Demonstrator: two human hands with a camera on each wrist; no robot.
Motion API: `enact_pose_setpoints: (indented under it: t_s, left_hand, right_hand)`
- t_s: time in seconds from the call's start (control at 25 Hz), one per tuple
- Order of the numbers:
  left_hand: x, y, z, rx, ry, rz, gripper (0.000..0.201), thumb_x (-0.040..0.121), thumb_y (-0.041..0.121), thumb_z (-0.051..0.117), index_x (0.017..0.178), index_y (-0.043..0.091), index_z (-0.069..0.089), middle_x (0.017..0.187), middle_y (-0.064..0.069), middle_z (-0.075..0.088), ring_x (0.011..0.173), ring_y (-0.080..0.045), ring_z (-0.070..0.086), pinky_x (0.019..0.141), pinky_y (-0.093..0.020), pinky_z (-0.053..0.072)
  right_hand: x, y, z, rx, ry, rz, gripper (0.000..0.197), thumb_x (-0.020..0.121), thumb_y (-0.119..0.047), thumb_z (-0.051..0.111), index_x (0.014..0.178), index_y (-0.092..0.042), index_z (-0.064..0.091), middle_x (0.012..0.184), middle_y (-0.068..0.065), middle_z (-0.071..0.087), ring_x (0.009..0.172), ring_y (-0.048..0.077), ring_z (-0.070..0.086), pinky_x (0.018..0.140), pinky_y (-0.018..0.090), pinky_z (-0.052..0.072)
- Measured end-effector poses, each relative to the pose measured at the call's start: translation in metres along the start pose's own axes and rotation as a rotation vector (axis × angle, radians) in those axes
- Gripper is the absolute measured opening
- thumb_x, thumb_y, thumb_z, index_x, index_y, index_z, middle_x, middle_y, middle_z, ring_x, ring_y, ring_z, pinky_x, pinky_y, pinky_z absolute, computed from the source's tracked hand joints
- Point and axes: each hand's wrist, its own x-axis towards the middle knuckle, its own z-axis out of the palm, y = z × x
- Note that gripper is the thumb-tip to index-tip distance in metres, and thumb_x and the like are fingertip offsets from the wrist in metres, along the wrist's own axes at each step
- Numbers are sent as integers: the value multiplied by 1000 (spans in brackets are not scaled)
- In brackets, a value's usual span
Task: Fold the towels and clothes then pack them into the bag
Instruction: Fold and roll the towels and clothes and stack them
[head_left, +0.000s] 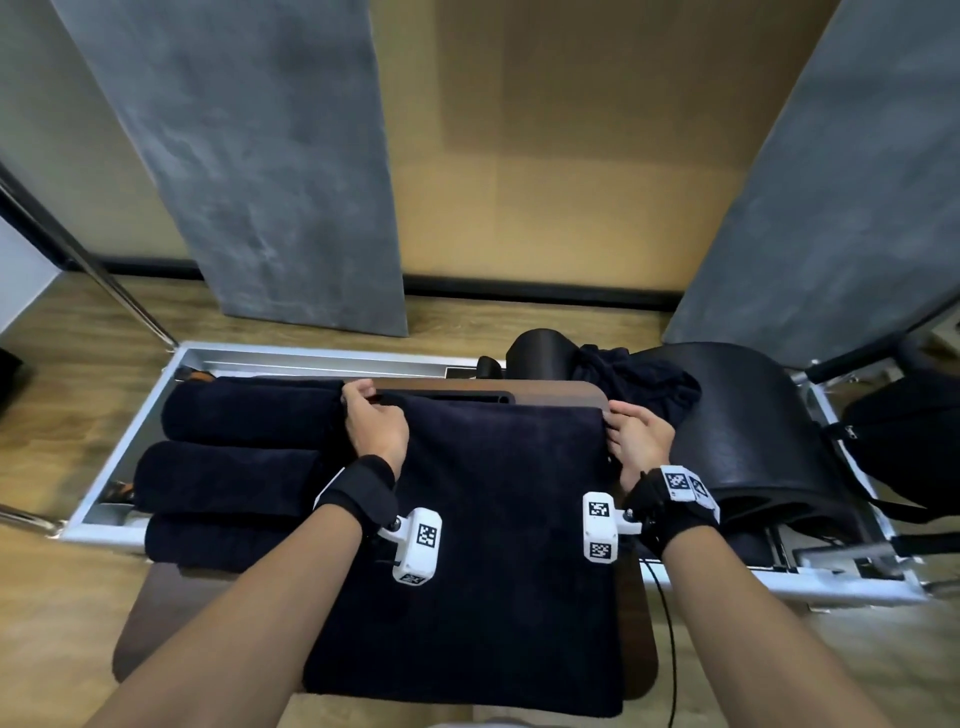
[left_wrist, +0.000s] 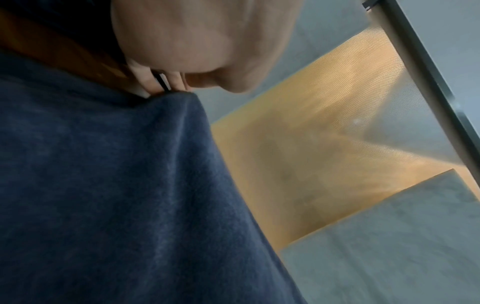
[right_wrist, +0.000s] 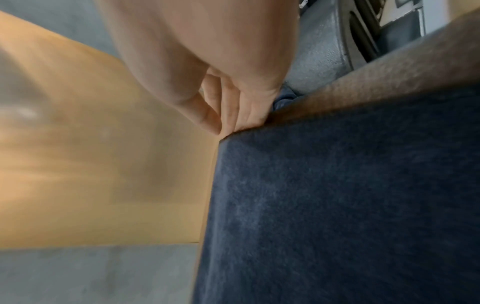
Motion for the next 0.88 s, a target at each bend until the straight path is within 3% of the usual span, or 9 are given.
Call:
enact_pose_setpoints:
  t_s: [0.08, 0.2, 0.28, 0.4, 0.52, 0.6, 0.72, 0.8, 0.88]
  left_hand:
    - [-4, -1, -6, 29, -59, 1, 47, 96, -5, 44, 140, 9, 53, 138, -14, 57, 127, -31, 57, 114, -39, 41]
    - [-21, -8, -18, 122, -151, 166, 40, 101, 2, 52, 141, 6, 54, 144, -11, 52, 132, -27, 54, 119, -42, 39]
    - [-38, -18, -29, 184, -182, 322, 30, 101, 5, 57, 130, 8, 61, 132, -8, 56, 122, -24, 58, 114, -39, 44]
    - [-68, -40, -56, 221, -294, 501, 9, 100, 11, 64, 102, 18, 68, 97, 0, 65, 85, -16, 62, 87, -35, 54]
    - [-98, -72, -93, 307, -513, 613, 15, 99, 19, 69, 85, 24, 67, 76, 5, 64, 70, -13, 59, 71, -39, 54]
    - [-116, -95, -119, 372, -600, 678, 14, 99, 22, 70, 85, 24, 67, 80, 8, 63, 73, -12, 60, 74, -44, 54]
    - [-140, -128, -161, 494, -608, 880, 11, 99, 34, 73, 103, 24, 72, 106, 13, 63, 100, -12, 61, 88, -41, 51]
    - [-151, -147, -185, 648, -623, 936, 43, 96, 53, 72, 129, 26, 70, 135, 13, 59, 127, -14, 53, 103, -35, 42]
    - [-156, -160, -206, 798, -656, 939, 72, 92, 65, 70, 152, 30, 54, 159, 16, 43, 147, -13, 37, 114, -32, 33]
  right_hand:
    - [-7, 3, -2, -20, 62, -57, 23, 89, 9, 63, 102, -5, 76, 100, 18, 76, 86, 24, 77, 79, 34, 64]
    - [-25, 6, -12, -124, 117, -181, 25, 88, 5, 62, 99, -12, 77, 98, 11, 76, 85, 20, 76, 78, 33, 63]
    - [-41, 9, -23, -210, 80, -258, 24, 87, 3, 64, 95, -15, 78, 92, 8, 76, 80, 21, 73, 72, 32, 60]
    - [-80, 24, -40, -291, -135, -311, 20, 89, 10, 63, 97, -4, 75, 83, 13, 74, 63, 19, 66, 56, 25, 53]
    - [-126, 48, -59, -382, -329, -316, 19, 89, 17, 62, 98, 3, 72, 86, 27, 72, 60, 25, 64, 51, 24, 51]
    - [-154, 67, -73, -499, -429, -360, 20, 89, 15, 66, 96, -2, 73, 91, 24, 74, 71, 26, 68, 60, 26, 54]
    - [-193, 96, -104, -832, -501, -633, 20, 86, 0, 78, 98, -16, 78, 108, -1, 75, 103, 14, 69, 91, 31, 55]
    - [-213, 112, -124, -1022, -548, -766, 31, 86, -23, 84, 116, -25, 75, 142, -10, 59, 136, 9, 49, 115, 30, 39]
    - [-224, 129, -140, -1205, -646, -790, 65, 85, -41, 83, 144, -34, 56, 166, -16, 25, 156, 5, 14, 125, 28, 16]
